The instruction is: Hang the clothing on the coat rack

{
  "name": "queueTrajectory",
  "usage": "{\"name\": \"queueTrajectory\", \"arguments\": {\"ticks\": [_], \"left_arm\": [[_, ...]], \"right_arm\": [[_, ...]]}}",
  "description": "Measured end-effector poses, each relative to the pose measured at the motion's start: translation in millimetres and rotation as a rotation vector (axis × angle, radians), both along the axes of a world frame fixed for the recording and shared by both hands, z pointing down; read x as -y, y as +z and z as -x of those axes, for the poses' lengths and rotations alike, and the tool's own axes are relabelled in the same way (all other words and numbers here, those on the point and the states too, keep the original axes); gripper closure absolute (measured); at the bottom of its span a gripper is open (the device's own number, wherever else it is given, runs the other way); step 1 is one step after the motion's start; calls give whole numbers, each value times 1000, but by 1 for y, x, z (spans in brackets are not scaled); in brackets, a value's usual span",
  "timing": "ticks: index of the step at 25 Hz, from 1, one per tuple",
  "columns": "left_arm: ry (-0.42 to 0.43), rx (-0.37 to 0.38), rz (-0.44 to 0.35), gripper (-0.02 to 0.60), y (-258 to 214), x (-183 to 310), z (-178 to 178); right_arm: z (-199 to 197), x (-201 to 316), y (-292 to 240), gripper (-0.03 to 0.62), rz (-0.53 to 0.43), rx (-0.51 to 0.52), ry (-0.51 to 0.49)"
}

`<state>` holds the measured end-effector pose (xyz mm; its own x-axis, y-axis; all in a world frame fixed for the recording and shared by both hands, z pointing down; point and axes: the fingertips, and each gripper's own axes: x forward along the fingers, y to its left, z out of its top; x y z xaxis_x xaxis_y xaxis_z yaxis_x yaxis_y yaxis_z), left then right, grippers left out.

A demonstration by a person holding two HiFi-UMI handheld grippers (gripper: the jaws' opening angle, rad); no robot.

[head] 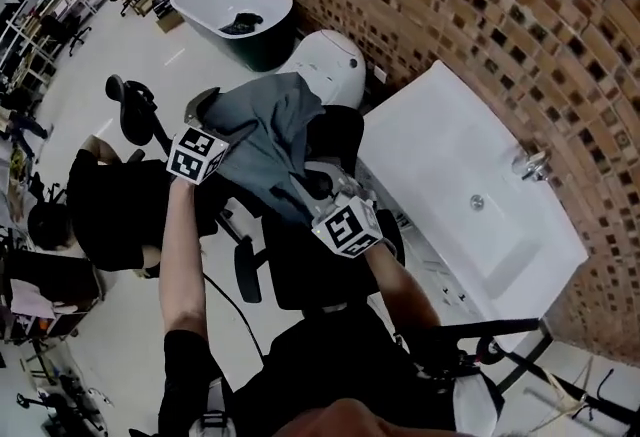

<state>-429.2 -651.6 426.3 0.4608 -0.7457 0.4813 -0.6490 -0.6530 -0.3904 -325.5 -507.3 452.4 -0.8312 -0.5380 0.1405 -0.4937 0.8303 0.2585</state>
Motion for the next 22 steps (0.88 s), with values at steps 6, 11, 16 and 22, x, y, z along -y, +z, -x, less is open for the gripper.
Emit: {"name": "queueTrajectory", "arguments": {"ticks": [6, 11, 16, 22], "left_arm": [[93, 297, 132, 217, 32, 38, -10], [41, 346, 108, 339, 38, 50, -10], [-24, 283, 78, 478, 42, 35, -4], [-99, -29, 120, 566, 37, 5, -2]], "right_arm": [[6, 7, 76, 560, 301, 82, -13], [-40, 53, 110, 301, 658, 517, 122], [-70, 125, 64, 319, 589, 686, 241], [-54, 141, 57, 538, 466, 351, 434]]}}
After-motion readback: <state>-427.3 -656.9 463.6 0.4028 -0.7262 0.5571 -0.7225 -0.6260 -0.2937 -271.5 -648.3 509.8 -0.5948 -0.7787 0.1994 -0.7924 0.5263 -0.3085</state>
